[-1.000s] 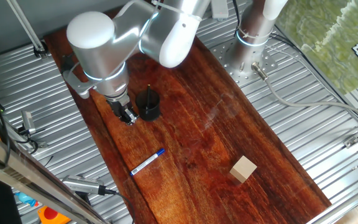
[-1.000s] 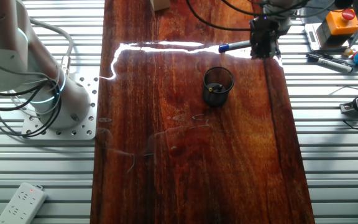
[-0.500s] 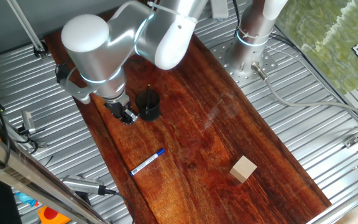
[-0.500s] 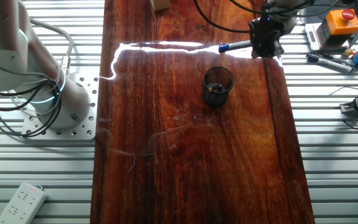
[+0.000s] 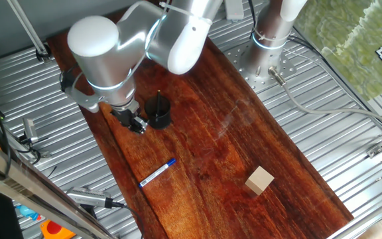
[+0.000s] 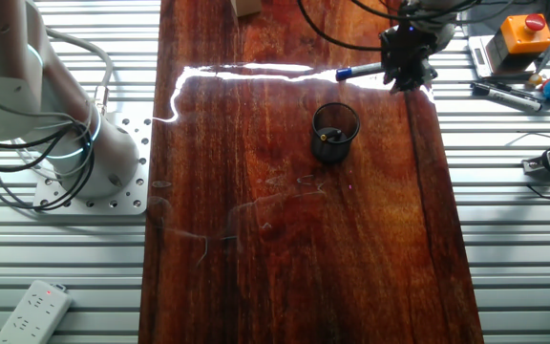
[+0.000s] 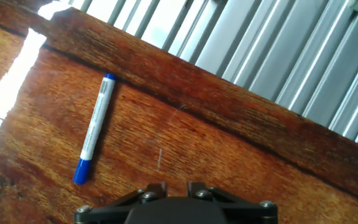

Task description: Put the pen into the pen holder

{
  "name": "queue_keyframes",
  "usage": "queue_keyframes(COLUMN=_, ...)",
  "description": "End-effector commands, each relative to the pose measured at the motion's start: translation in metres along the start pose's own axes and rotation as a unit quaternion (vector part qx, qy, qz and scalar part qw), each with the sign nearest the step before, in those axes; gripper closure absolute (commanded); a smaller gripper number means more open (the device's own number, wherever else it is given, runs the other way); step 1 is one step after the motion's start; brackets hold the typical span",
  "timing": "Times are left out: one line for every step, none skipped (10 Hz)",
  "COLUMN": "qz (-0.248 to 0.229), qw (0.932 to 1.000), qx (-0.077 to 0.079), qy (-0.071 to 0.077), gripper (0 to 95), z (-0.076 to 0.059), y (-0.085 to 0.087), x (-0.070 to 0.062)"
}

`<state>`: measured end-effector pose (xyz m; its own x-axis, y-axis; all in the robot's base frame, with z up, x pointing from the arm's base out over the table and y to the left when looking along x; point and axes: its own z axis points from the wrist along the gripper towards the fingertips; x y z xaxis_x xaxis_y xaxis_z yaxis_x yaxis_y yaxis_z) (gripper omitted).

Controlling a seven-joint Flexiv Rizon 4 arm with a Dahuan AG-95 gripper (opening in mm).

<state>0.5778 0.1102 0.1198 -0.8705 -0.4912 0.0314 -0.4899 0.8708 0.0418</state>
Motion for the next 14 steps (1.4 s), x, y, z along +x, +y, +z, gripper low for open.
queue_keyframes(qz=0.014, qw=0.9999, qx=0.004, qy=-0.002, gripper=57.0, z=0.006, y=0.009, x=-0.001)
queue_keyframes(qz=0.034, qw=0.9994, qx=0.004, qy=-0.004, gripper=57.0, z=0.012, y=0.022, x=0.002)
queue_keyframes(qz=0.044, qw=0.9990, qx=0.004, qy=-0.008, gripper=57.0, z=0.017, y=0.033, x=0.005)
queue_keyframes(qz=0.056, qw=0.9983, qx=0.003, qy=-0.012, gripper=57.0, z=0.021, y=0.045, x=0.006)
queue_keyframes(qz=0.063, qw=0.9979, qx=0.003, qy=-0.014, gripper=57.0, z=0.021, y=0.053, x=0.007)
queue_keyframes(qz=0.073, qw=0.9972, qx=0.003, qy=-0.017, gripper=57.0, z=0.020, y=0.067, x=0.005)
queue_keyframes(qz=0.084, qw=0.9963, qx=0.003, qy=-0.015, gripper=57.0, z=0.021, y=0.077, x=0.003)
queue_keyframes(qz=0.095, qw=0.9954, qx=0.004, qy=-0.016, gripper=57.0, z=0.025, y=0.088, x=0.002)
queue_keyframes(qz=0.110, qw=0.9938, qx=0.008, qy=-0.014, gripper=57.0, z=0.031, y=0.098, x=0.000)
queue_keyframes(qz=0.128, qw=0.9917, qx=0.009, qy=-0.010, gripper=57.0, z=0.036, y=0.106, x=-0.003)
queue_keyframes(qz=0.128, qw=0.9917, qx=0.011, qy=-0.008, gripper=57.0, z=0.041, y=0.108, x=-0.004)
queue_keyframes(qz=0.129, qw=0.9915, qx=0.013, qy=-0.007, gripper=57.0, z=0.047, y=0.110, x=-0.005)
queue_keyframes(qz=0.132, qw=0.9912, qx=0.012, qy=-0.009, gripper=57.0, z=0.052, y=0.111, x=-0.005)
queue_keyframes(qz=0.131, qw=0.9912, qx=0.012, qy=-0.009, gripper=57.0, z=0.059, y=0.114, x=-0.006)
